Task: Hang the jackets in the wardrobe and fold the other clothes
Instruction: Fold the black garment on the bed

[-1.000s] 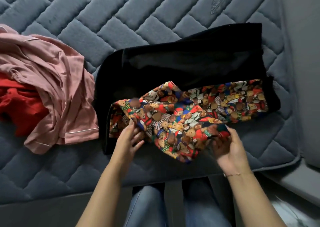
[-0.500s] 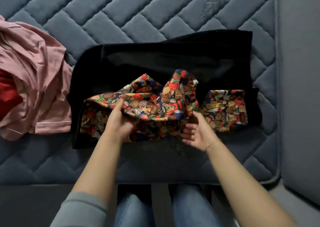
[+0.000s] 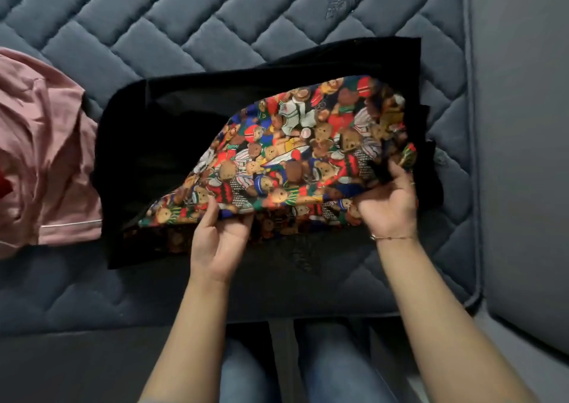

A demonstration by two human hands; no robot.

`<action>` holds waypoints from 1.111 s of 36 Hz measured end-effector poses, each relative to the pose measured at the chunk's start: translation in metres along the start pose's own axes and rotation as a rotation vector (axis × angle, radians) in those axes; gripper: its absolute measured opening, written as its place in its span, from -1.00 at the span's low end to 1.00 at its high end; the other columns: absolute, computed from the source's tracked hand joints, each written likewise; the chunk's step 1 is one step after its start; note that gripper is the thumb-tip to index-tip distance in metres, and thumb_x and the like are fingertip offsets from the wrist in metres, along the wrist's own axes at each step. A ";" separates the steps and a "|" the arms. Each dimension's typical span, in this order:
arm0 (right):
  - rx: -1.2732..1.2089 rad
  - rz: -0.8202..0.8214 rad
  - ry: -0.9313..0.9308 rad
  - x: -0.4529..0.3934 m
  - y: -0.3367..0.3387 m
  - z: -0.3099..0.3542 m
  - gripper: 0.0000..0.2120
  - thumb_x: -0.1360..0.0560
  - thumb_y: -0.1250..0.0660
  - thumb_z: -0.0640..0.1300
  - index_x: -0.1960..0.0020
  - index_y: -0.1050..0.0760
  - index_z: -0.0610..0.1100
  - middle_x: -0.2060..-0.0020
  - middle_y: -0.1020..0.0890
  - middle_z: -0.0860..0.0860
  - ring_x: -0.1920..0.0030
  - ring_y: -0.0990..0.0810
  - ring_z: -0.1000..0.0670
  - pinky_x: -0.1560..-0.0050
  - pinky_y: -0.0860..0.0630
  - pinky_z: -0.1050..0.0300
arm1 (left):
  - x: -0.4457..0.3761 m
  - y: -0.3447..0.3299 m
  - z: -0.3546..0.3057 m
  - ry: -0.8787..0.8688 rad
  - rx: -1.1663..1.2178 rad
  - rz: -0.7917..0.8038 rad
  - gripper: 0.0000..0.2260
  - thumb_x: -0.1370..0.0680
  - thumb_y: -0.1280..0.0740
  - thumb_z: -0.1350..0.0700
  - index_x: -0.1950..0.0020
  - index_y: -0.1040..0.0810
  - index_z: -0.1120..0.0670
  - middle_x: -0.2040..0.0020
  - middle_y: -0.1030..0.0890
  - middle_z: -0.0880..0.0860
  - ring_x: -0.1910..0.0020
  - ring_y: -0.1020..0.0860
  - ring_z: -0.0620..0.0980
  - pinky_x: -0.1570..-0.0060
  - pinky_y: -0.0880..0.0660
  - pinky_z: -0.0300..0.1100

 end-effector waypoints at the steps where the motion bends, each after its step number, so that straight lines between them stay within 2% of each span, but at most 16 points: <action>1: 0.025 -0.027 0.008 -0.001 0.012 0.011 -0.69 -0.39 -0.26 -0.16 -0.12 -0.57 -0.13 -0.05 -0.67 -0.05 -0.16 -0.59 -0.09 -0.27 -0.41 -0.09 | -0.001 0.003 0.009 0.019 0.019 -0.016 -0.57 -0.51 -0.26 0.06 -0.36 -0.45 0.17 -0.30 -0.55 0.19 -0.27 -0.52 0.14 -0.17 -0.45 0.09; 3: 0.082 -0.148 -0.006 -0.005 0.045 0.026 -0.76 -0.50 -0.23 -0.18 -0.10 -0.59 -0.14 -0.04 -0.67 -0.03 -0.18 -0.58 -0.05 -0.26 -0.43 -0.01 | -0.006 0.015 0.022 0.053 0.065 -0.080 -0.56 -0.48 -0.32 0.07 -0.33 -0.48 0.20 -0.28 -0.56 0.21 -0.22 -0.54 0.16 -0.13 -0.45 0.13; 6: 0.139 -0.330 -0.035 -0.011 0.091 0.034 -0.77 -0.60 -0.21 -0.11 0.02 -0.61 -0.16 -0.13 -0.61 0.01 -0.24 -0.51 0.01 -0.09 -0.50 0.07 | -0.016 0.044 0.032 0.077 0.117 -0.192 -0.49 -0.50 -0.35 0.01 -0.39 -0.42 0.21 -0.32 -0.51 0.24 -0.32 -0.45 0.19 -0.33 -0.32 0.18; 9: 0.211 -0.382 -0.003 -0.020 0.115 0.038 -0.81 -0.62 -0.19 -0.03 -0.05 -0.51 -0.09 -0.29 -0.51 0.00 -0.35 -0.43 -0.01 -0.32 -0.36 0.06 | -0.026 0.073 0.024 0.072 0.095 -0.295 -0.52 -0.60 -0.25 -0.05 -0.41 -0.38 0.22 -0.39 -0.45 0.23 -0.40 -0.38 0.15 -0.41 -0.25 0.09; 11: 0.246 -0.380 0.001 -0.027 0.121 0.039 -0.82 -0.62 -0.19 -0.03 -0.03 -0.50 -0.11 -0.17 -0.57 0.00 -0.30 -0.47 -0.01 -0.34 -0.35 0.09 | -0.033 0.082 0.009 0.059 0.075 -0.320 -0.53 -0.63 -0.21 -0.04 -0.43 -0.37 0.23 -0.38 -0.45 0.23 -0.39 -0.39 0.14 -0.41 -0.26 0.07; 14: 0.290 -0.347 0.012 -0.035 0.123 0.039 -0.87 -0.63 -0.18 -0.12 -0.01 -0.49 -0.11 0.09 -0.61 0.02 0.01 -0.56 0.04 -0.35 -0.38 0.10 | -0.044 0.091 -0.022 -0.005 0.011 -0.339 -0.57 -0.64 -0.19 -0.01 -0.44 -0.37 0.20 -0.40 -0.44 0.20 -0.40 -0.39 0.11 -0.43 -0.23 0.04; 16: 0.346 -0.324 0.024 -0.036 0.121 0.036 -0.86 -0.64 -0.16 -0.18 0.01 -0.49 -0.10 0.20 -0.68 0.04 0.08 -0.57 0.06 -0.29 -0.42 0.08 | -0.046 0.093 -0.036 -0.026 -0.021 -0.355 -0.57 -0.64 -0.19 0.00 -0.44 -0.38 0.20 -0.40 -0.45 0.18 -0.40 -0.40 0.09 -0.43 -0.24 0.02; 18: 0.395 -0.331 0.029 -0.032 0.124 0.033 -0.84 -0.64 -0.14 -0.21 0.03 -0.47 -0.10 0.09 -0.66 0.00 0.00 -0.57 0.03 -0.34 -0.38 0.06 | -0.042 0.094 -0.040 -0.029 -0.086 -0.409 -0.59 -0.64 -0.19 0.01 -0.43 -0.39 0.19 -0.39 -0.46 0.16 -0.38 -0.42 0.06 -0.41 -0.28 -0.02; 21: 0.407 -0.420 0.060 -0.024 0.136 0.034 -0.84 -0.65 -0.12 -0.24 0.04 -0.45 -0.11 -0.31 -0.49 -0.12 -0.33 -0.45 -0.09 -0.31 -0.35 0.04 | -0.026 0.101 -0.038 -0.053 -0.240 -0.556 -0.77 -0.64 -0.20 0.07 -0.24 -0.51 0.11 -0.38 -0.48 0.06 -0.36 -0.44 -0.02 -0.34 -0.36 -0.13; 23: 0.400 -0.483 0.084 -0.021 0.145 0.038 -0.86 -0.63 -0.16 -0.26 -0.11 -0.48 -0.18 -0.37 -0.44 -0.17 -0.37 -0.42 -0.11 -0.21 -0.41 0.03 | -0.014 0.107 -0.035 -0.066 -0.343 -0.636 -0.90 -0.64 -0.22 0.10 -0.01 -0.52 0.05 -0.35 -0.51 -0.01 -0.33 -0.46 -0.10 -0.27 -0.39 -0.22; 26: 0.470 -0.555 0.118 -0.015 0.148 0.046 -0.67 -0.59 -0.25 -0.25 -0.34 -0.41 -0.28 -0.30 -0.50 -0.20 -0.26 -0.52 -0.13 -0.11 -0.49 0.05 | -0.004 0.119 -0.030 -0.082 -0.383 -0.678 -0.83 -0.62 -0.26 0.09 -0.18 -0.55 0.04 -0.34 -0.51 -0.05 -0.32 -0.46 -0.14 -0.25 -0.41 -0.26; 28: 0.538 -0.582 0.116 -0.010 0.145 0.045 -0.63 -0.56 -0.31 -0.22 -0.34 -0.42 -0.27 -0.28 -0.53 -0.19 -0.23 -0.54 -0.12 -0.06 -0.50 0.08 | 0.002 0.121 -0.018 -0.059 -0.360 -0.662 -0.71 -0.62 -0.27 0.09 -0.34 -0.49 0.09 -0.36 -0.49 -0.01 -0.35 -0.44 -0.11 -0.26 -0.41 -0.24; 31: 0.637 -0.686 0.148 -0.001 0.150 0.040 -0.58 -0.49 -0.42 -0.19 -0.29 -0.40 -0.22 -0.25 -0.52 -0.18 -0.18 -0.55 -0.11 0.05 -0.51 0.07 | 0.013 0.117 0.018 -0.019 -0.423 -0.643 -0.64 -0.61 -0.29 0.11 -0.39 -0.43 0.15 -0.33 -0.50 0.04 -0.33 -0.46 -0.06 -0.19 -0.45 -0.21; 34: 0.833 -0.788 0.435 0.016 0.145 0.056 -0.48 -0.42 -0.47 -0.23 -0.30 -0.33 -0.24 -0.25 -0.44 -0.20 -0.04 -0.53 -0.10 -0.07 -0.52 0.04 | 0.024 0.099 0.043 -0.127 -0.745 -0.620 -0.66 -0.58 -0.33 0.17 -0.34 -0.44 0.18 -0.20 -0.53 0.06 -0.20 -0.51 -0.03 -0.09 -0.45 -0.23; 38: 1.425 -0.637 0.775 0.017 0.106 0.085 -0.43 -0.40 -0.49 -0.21 -0.32 -0.35 -0.32 -0.40 -0.27 -0.26 -0.42 -0.27 -0.21 -0.41 -0.18 0.07 | 0.016 0.024 0.036 -0.518 -1.313 -0.267 -0.83 -0.54 -0.39 0.20 -0.11 -0.53 0.09 -0.06 -0.58 0.02 -0.07 -0.55 -0.06 0.03 -0.45 -0.43; 40: 1.582 -0.499 0.795 0.003 0.093 0.100 -0.39 -0.42 -0.48 -0.18 -0.37 -0.32 -0.33 -0.46 -0.20 -0.25 -0.48 -0.17 -0.19 -0.46 -0.08 0.10 | 0.002 -0.005 0.024 -0.598 -1.446 -0.136 -0.82 -0.53 -0.39 0.19 -0.11 -0.54 0.06 -0.10 -0.58 0.03 -0.08 -0.54 -0.05 -0.07 -0.48 -0.30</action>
Point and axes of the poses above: each hand's wrist, its own x-axis away from the middle knuckle, its own y-axis out of the back of the hand, z = x × y, the point moved 8 cm from there along -x, towards the middle knuckle
